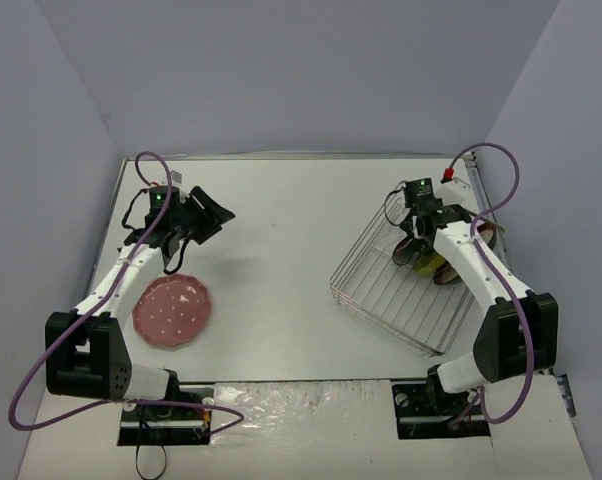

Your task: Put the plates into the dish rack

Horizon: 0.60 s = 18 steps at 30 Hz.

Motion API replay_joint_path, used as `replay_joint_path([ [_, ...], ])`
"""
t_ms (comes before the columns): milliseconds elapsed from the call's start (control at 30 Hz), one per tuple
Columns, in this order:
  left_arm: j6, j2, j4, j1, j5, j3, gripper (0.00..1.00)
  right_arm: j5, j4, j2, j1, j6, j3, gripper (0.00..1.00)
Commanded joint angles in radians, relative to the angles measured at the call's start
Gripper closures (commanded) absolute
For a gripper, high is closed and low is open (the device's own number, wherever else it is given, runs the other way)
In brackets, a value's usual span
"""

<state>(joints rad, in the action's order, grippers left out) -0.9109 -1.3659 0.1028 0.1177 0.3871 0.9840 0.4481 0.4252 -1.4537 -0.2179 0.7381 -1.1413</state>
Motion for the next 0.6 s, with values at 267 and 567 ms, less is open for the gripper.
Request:
replay_joint_path([
  [267,0.009,0.07,-0.003,0.004,-0.008,0.06,0.51,0.132,0.137,0.137,-0.056,0.033,-0.17,0.41],
  [567,0.034,0.115,0.065,0.004,-0.053,0.082,0.51,0.103,0.168,0.207,-0.141,0.004,-0.265,0.37],
])
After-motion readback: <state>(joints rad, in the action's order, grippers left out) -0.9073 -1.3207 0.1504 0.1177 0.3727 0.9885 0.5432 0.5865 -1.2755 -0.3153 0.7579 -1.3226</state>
